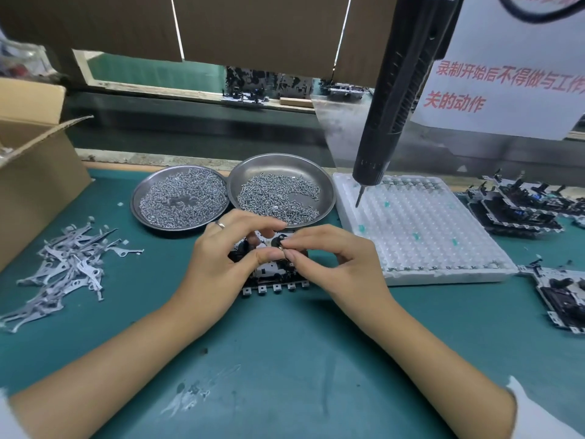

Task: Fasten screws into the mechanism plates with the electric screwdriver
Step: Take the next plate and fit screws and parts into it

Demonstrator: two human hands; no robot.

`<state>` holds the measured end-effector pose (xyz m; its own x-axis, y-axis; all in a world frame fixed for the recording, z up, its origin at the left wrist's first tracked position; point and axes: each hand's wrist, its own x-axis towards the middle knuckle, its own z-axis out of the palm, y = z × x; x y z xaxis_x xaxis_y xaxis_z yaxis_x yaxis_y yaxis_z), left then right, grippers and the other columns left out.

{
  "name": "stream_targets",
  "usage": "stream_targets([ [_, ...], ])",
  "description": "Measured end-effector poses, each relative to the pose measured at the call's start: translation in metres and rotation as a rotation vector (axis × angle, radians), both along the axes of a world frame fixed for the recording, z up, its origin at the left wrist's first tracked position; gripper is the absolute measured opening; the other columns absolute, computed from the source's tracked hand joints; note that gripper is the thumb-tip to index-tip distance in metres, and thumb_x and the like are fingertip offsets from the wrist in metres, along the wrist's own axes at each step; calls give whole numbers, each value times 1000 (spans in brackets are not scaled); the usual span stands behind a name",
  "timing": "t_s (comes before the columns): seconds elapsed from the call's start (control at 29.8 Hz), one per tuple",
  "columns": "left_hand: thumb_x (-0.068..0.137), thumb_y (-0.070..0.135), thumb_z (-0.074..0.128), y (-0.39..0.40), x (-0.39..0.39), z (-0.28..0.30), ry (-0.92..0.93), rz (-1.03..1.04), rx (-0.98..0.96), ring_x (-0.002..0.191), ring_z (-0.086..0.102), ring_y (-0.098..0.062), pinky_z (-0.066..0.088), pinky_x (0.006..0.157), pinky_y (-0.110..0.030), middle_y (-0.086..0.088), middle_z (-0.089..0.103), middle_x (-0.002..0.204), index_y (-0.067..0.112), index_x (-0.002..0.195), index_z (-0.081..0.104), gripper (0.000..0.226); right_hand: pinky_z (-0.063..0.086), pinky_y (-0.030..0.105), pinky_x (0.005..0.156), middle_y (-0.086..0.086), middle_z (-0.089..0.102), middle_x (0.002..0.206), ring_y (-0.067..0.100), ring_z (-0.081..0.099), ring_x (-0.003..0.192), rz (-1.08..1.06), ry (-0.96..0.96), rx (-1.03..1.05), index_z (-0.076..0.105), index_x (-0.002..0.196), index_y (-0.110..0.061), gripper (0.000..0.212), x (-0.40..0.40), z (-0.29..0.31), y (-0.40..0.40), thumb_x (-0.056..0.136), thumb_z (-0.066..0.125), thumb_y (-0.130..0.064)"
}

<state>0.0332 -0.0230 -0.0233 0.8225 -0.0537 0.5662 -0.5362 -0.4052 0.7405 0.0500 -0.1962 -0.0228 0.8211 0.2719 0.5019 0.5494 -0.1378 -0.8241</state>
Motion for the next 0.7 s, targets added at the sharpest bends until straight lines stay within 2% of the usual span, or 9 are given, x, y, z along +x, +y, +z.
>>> stream_targets([
  [0.13, 76, 28, 69, 1, 2, 5, -5, 1, 48, 86, 57, -15, 45, 88, -45, 13, 61, 95, 35, 103, 62, 28, 53, 32, 82, -2, 71, 88, 16, 66, 89, -63, -51, -20, 74, 92, -20, 20, 1, 0, 2, 75, 75, -9],
  [0.2, 76, 29, 69, 5, 4, 9, -12, -11, 138, 92, 57, -8, 43, 90, -50, 17, 61, 98, 32, 104, 62, 29, 53, 34, 81, -2, 71, 88, 17, 66, 89, -85, -74, -48, 74, 92, -20, 21, 1, -2, 2, 75, 75, -8],
  [0.3, 77, 31, 69, 15, 4, 14, -24, -52, 222, 97, 56, -1, 44, 93, -38, 19, 61, 102, 31, 106, 62, 30, 52, 31, 78, -3, 71, 87, 17, 65, 88, -95, -102, -99, 75, 91, -19, 20, -1, -4, 3, 74, 75, -9],
  [0.4, 80, 32, 65, 26, -1, 14, 32, -40, 157, 92, 59, -4, 44, 89, -23, 16, 64, 99, 34, 102, 63, 22, 51, 26, 75, -7, 70, 85, 15, 64, 86, -109, -124, -112, 75, 90, -21, 20, -2, -6, 5, 74, 75, -10],
  [0.47, 81, 34, 66, 28, -7, 10, 60, -6, 158, 87, 60, -6, 46, 87, -27, 13, 65, 93, 32, 98, 66, 17, 50, 23, 77, -8, 69, 85, 14, 64, 86, -118, -122, -99, 74, 90, -22, 20, -1, -6, 5, 74, 74, -11],
  [0.57, 78, 47, 63, 24, -14, 3, 50, 21, 397, 90, 60, -10, 43, 88, -41, 12, 66, 94, 24, 99, 70, 32, 50, 27, 81, -2, 71, 87, 16, 65, 88, -140, -97, -66, 74, 91, -18, 20, 1, -8, 2, 75, 75, -7],
  [0.64, 78, 50, 58, 20, -16, 0, 29, 27, 548, 90, 58, -12, 38, 89, -38, 15, 64, 94, 25, 100, 71, 36, 51, 30, 82, 0, 71, 87, 19, 66, 88, -152, -102, -62, 74, 90, -17, 19, 1, -9, 2, 76, 75, -6],
  [0.7, 80, 48, 54, 17, -17, -1, 20, 48, 617, 88, 57, -13, 34, 89, -33, 15, 63, 91, 26, 96, 71, 32, 52, 32, 82, 0, 71, 88, 20, 66, 87, -160, -107, -50, 74, 90, -17, 18, 1, -9, 3, 76, 74, -7],
])
